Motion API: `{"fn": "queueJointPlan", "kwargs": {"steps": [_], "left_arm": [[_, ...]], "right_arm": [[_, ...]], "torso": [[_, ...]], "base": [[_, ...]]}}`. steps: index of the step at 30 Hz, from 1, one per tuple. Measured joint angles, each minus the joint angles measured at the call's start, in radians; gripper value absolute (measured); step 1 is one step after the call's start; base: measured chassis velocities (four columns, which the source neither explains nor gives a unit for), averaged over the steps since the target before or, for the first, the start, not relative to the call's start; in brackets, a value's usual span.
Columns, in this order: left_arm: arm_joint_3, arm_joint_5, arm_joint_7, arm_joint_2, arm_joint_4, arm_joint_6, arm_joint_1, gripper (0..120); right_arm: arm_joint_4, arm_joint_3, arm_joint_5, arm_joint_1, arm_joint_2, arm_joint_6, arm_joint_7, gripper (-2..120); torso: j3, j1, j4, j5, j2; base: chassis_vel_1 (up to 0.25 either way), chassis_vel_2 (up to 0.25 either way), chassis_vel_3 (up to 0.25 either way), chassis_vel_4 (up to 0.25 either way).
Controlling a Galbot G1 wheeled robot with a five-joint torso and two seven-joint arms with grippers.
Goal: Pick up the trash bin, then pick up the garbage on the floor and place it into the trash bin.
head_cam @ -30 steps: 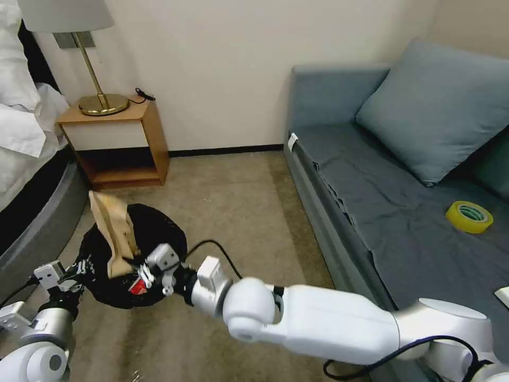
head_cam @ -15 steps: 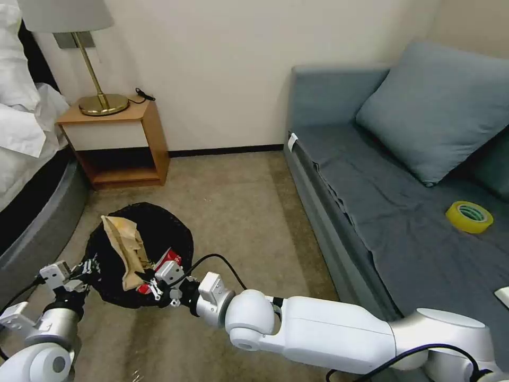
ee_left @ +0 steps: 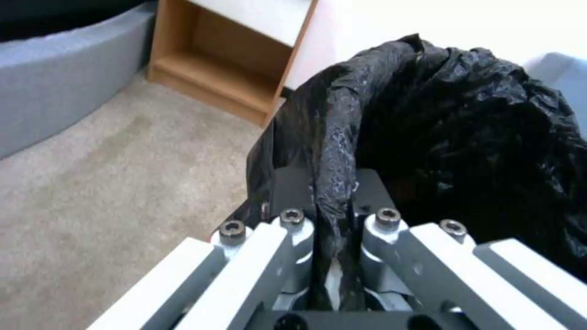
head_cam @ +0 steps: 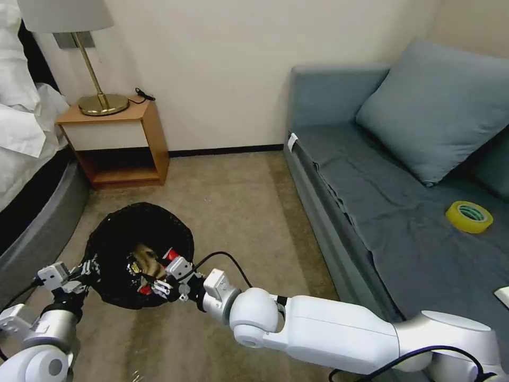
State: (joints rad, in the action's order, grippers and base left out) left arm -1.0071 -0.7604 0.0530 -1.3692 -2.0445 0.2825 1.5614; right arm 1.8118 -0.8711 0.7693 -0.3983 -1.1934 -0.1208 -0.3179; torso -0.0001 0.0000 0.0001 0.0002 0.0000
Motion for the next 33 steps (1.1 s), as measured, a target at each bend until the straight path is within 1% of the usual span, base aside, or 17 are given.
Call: {"fn": "queueJointPlan", "kwargs": {"steps": [1,2,6,7,9,10,11,12,15,16,18,22,25,29,30,32,33], "left_arm": [[0.004,-0.017,-0.020,0.002,0.003,0.009,-0.001,4],[0.004,-0.017,-0.020,0.002,0.003,0.009,-0.001,4],[0.027,-0.081,-0.094,-0.001,0.018,0.046,-0.008,4],[0.027,-0.081,-0.094,-0.001,0.018,0.046,-0.008,4],[0.036,-0.104,-0.121,-0.003,0.025,0.056,-0.012,4],[0.040,-0.114,-0.135,-0.004,0.030,0.061,-0.014,4],[0.040,-0.114,-0.135,-0.004,0.030,0.061,-0.014,4],[0.053,-0.148,-0.170,-0.006,0.049,0.070,-0.021,4],[0.076,-0.218,-0.224,-0.006,0.097,0.086,-0.036,4],[0.076,-0.218,-0.224,-0.006,0.097,0.086,-0.036,4],[0.092,-0.241,-0.241,-0.006,0.138,0.093,-0.045,4],[0.107,-0.252,-0.246,-0.005,0.170,0.100,-0.055,4],[0.112,-0.250,-0.245,-0.003,0.181,0.101,-0.060,4],[0.117,-0.234,-0.222,0.001,0.186,0.102,-0.062,4],[0.118,-0.229,-0.212,0.001,0.185,0.102,-0.061,7],[0.119,-0.210,-0.186,0.001,0.166,0.101,-0.055,16],[0.119,-0.210,-0.186,0.001,0.166,0.101,-0.055,16]], "right_arm": [[0.012,0.012,0.002,0.011,0.017,0.006,-0.002,67],[0.012,0.012,0.002,0.011,0.017,0.006,-0.002,67],[0.050,0.059,0.004,0.026,0.078,0.015,-0.007,84],[0.050,0.059,0.004,0.026,0.078,0.015,-0.007,84],[0.059,0.072,0.005,0.025,0.091,0.016,-0.010,93],[0.064,0.082,0.005,0.024,0.100,0.017,-0.013,95],[0.064,0.082,0.005,0.024,0.100,0.017,-0.013,95],[0.076,0.103,0.005,0.014,0.119,0.018,-0.016,99],[0.088,0.136,-0.008,-0.019,0.145,0.018,-0.017,100],[0.088,0.136,-0.008,-0.019,0.145,0.018,-0.017,100],[0.100,0.161,-0.034,-0.060,0.166,0.018,-0.017,100],[0.118,0.204,-0.064,-0.116,0.200,0.018,-0.016,100],[0.123,0.223,-0.075,-0.139,0.210,0.018,-0.015,100],[0.135,0.261,-0.095,-0.181,0.226,0.018,-0.010,100],[0.138,0.270,-0.098,-0.191,0.231,0.018,-0.009,100],[0.156,0.301,-0.105,-0.223,0.250,0.017,-0.006,100],[0.156,0.301,-0.105,-0.223,0.250,0.017,-0.006,100]], "torso": [[0.000,0.000,0.0001,-0.0001,0.000],[0.000,0.000,0.0001,-0.0001,0.000],[0.000,0.000,-0.0001,-0.0001,0.000],[0.000,0.000,-0.0001,-0.0001,0.000],[0.000,0.000,-0.0001,-0.0001,0.000],[0.000,0.000,-0.0002,-0.0001,0.000],[0.000,0.000,-0.0002,-0.0001,0.000],[0.000,0.000,-0.0001,-0.0001,0.000],[0.000,0.000,-0.0002,-0.0001,0.000],[0.000,0.000,-0.0002,-0.0001,0.000],[0.000,0.000,-0.0002,0.0000,0.000],[0.000,0.000,-0.0001,-0.0001,0.000],[0.000,0.000,-0.0001,-0.0001,0.000],[0.000,0.000,0.0000,-0.0001,0.000],[0.000,0.000,-0.0001,0.0000,0.000],[0.000,0.000,-0.0001,0.0000,0.000],[0.000,0.000,-0.0001,0.0000,0.000]], "base": [[0.000,0.000,0.000,0.000],[0.000,0.000,0.000,0.000],[0.000,0.000,0.000,0.000],[0.000,0.000,0.000,0.000],[0.000,0.000,0.000,0.000],[0.000,0.000,0.000,0.000],[0.000,0.000,0.000,0.000],[0.000,0.000,0.000,0.000],[0.000,0.000,0.000,0.000],[0.000,0.000,0.000,0.000],[0.000,0.000,0.000,0.000],[0.000,0.000,0.000,0.000],[0.000,0.000,0.000,0.000],[0.000,0.000,0.000,0.000],[0.000,0.000,0.000,0.000],[0.000,0.000,0.000,0.000],[0.000,0.000,0.000,0.000]]}}
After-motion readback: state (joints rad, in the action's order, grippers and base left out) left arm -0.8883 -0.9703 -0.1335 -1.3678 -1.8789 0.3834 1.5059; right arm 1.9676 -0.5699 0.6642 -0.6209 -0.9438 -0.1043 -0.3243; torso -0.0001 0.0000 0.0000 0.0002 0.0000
